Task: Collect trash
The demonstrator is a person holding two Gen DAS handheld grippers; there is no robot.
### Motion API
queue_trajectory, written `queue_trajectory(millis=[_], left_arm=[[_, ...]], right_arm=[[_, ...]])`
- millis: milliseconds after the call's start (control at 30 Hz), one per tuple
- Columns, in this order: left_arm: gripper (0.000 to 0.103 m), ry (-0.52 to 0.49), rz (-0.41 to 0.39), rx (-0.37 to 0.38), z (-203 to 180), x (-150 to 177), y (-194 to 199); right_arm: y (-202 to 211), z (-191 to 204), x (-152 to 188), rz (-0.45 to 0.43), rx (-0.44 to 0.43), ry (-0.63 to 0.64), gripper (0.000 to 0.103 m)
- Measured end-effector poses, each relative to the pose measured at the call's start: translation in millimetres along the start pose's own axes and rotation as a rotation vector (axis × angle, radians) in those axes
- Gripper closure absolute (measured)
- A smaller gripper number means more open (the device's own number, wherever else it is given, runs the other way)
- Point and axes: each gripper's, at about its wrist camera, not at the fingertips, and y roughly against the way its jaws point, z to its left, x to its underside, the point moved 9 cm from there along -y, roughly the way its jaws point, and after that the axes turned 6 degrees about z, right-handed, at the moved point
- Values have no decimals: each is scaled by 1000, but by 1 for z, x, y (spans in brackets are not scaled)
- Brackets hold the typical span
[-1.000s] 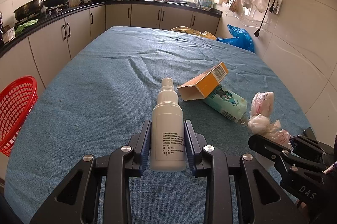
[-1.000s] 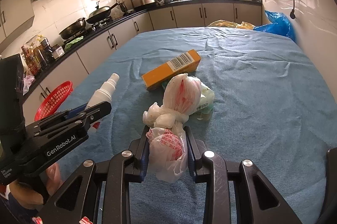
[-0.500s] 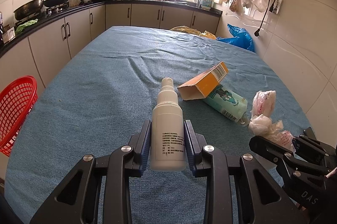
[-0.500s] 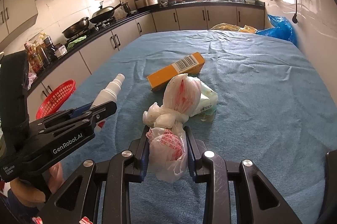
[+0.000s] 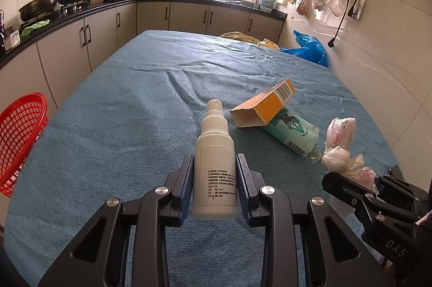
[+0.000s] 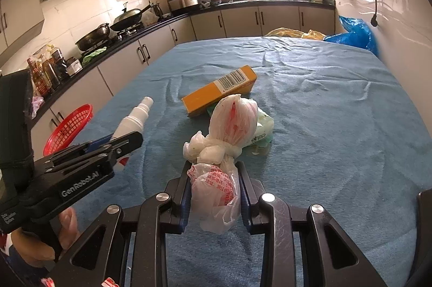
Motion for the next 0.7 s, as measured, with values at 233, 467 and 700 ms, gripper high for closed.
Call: queue_trajectory(millis=[233,467,700], left_arm=[[74,30,-16,20,13,3,22],[74,105,-70,2,66,-8,61],[74,228,-135,-80,161,-19,100]], right_arm=[[1,1,-1,24,-4,-46,71],[7,50,-19,56,-45,13,71],[-12,137,-52,127,-152,135,71]])
